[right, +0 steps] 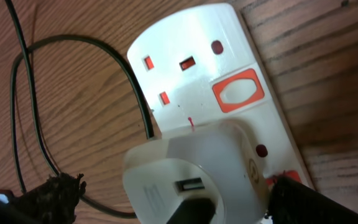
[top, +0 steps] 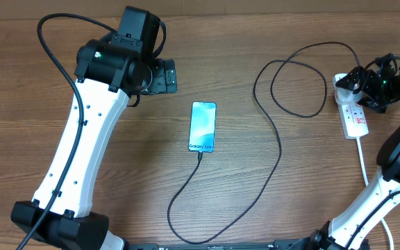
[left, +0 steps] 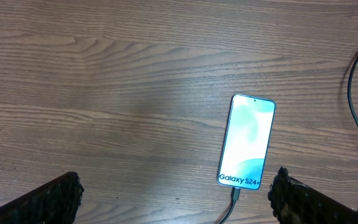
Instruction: Plug charger to phone and switch on socket
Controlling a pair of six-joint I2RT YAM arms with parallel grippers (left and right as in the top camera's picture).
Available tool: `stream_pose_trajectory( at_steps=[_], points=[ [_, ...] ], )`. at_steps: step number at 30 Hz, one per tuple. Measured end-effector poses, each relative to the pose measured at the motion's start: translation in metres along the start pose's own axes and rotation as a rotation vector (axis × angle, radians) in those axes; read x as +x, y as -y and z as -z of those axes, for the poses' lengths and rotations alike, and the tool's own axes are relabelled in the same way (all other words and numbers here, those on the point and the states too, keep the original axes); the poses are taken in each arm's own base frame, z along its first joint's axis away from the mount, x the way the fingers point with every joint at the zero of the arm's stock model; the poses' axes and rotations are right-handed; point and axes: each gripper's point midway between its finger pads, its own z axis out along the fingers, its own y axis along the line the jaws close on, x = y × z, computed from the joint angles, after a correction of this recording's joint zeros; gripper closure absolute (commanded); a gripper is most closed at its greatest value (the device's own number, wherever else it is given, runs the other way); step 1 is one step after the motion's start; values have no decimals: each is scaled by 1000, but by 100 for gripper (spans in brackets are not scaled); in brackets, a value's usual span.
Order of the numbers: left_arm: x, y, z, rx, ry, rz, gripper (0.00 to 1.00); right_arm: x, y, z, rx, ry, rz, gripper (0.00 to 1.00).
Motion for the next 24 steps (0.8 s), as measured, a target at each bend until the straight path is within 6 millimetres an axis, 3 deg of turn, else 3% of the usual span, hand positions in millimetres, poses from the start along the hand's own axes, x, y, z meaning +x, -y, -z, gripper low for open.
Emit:
stream_pose_trajectory(
  at_steps=[17,24],
  points=[
    [0,0,0,0,0,0,0,6,0,-5,23,18,39,0],
    [0,0,0,0,0,0,0,34,-29,-12,-109,-54,27,0]
  ],
)
